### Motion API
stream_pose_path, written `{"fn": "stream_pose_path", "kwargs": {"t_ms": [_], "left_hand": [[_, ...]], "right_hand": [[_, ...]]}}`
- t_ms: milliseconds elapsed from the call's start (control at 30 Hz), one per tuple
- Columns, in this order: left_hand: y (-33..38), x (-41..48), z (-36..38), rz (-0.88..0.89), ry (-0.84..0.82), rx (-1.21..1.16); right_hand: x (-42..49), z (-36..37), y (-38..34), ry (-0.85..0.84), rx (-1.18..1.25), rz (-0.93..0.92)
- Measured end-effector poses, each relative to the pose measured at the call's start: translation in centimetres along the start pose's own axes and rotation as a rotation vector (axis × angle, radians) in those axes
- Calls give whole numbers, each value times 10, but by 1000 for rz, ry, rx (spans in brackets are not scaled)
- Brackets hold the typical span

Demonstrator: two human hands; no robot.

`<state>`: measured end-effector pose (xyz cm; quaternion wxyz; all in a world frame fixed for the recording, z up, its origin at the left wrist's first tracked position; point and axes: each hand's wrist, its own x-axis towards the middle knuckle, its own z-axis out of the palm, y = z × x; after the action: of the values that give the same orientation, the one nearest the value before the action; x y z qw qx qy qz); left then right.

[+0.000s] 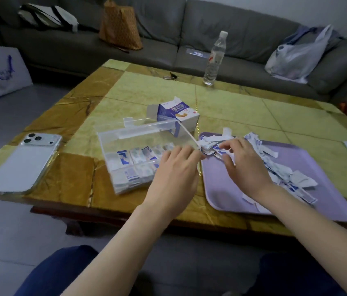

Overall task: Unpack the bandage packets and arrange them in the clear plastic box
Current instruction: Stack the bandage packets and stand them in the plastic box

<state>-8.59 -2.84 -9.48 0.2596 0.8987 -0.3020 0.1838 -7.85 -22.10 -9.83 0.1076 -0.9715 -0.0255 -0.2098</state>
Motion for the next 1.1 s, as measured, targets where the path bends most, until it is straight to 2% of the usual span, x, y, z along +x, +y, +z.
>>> {"fn": "stream_pose_path", "kwargs": {"t_ms": [133,233,300,400,467,800,967,1100], "left_hand": [[21,8,27,103,-239,9],[29,14,49,114,-357,59],[31,16,62,104,-441,123],[34,20,76,79,-585,234],[37,22,81,64,-609,267],[49,37,96,0,-532,287],[48,40,99,-8,-498,294],[46,42,99,-18,-483,269]], "right_hand": [[-14,-1,59,-285,-103,353],[-21,-1,94,-365,-220,524],[-26,-1,104,-414,-139,617],[-30,3,103,-438,-81,527],[-31,3,97,-404,-13,456],[-24,-2,109,-376,-12,358],[-21,-5,98,-298,-157,266],[-21,-3,95,-267,-152,290]]}}
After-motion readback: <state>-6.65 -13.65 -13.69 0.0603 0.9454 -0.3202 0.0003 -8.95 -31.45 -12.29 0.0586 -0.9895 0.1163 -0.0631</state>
